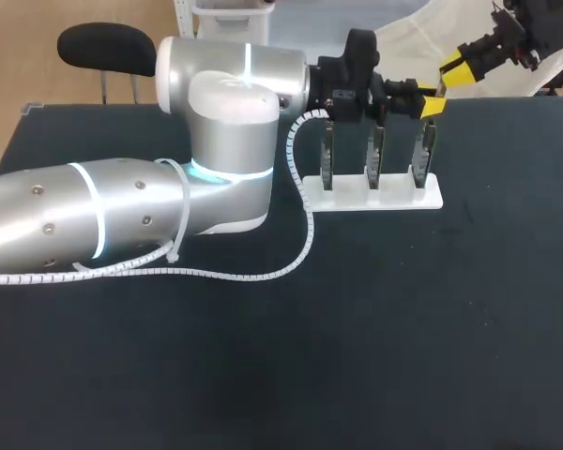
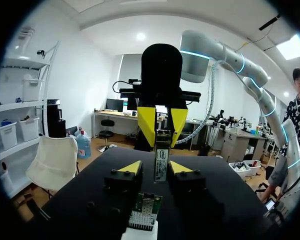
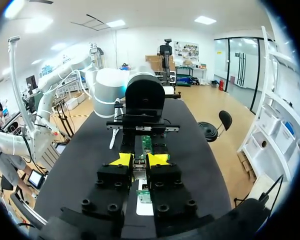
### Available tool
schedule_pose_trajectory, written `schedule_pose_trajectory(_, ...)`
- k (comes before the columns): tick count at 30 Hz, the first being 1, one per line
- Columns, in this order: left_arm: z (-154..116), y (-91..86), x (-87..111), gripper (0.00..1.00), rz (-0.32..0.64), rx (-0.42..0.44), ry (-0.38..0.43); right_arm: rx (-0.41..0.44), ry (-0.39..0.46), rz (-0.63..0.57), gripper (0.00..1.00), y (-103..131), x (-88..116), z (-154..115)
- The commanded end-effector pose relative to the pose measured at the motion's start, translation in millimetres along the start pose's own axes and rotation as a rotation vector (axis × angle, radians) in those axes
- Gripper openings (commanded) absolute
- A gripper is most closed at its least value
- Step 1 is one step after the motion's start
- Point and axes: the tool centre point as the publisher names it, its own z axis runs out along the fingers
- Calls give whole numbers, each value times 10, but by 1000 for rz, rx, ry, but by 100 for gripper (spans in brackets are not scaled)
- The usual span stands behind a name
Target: Pick up the optical module with the left hand, and insert it into the network port with the right hand.
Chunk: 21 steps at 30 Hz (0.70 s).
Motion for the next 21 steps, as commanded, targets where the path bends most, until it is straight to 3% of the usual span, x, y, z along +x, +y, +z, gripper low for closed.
schedule_pose_trajectory(1,9,6,3,100,1,0,-1,8,-5,-3,0,28,-10,10)
schedule_pose_trajectory(14,6,6,-5,100,4,-3,-2,15,-15,-5,0,23,-4,-3)
schedule_pose_trajectory(15,0,4,-18,100,20,-3,-33,16,-16,-5,0,23,-4,-4)
schedule_pose_trajectory(21,-52,7,-71,100,36,-26,-12,16,-18,-4,0,23,6,-8)
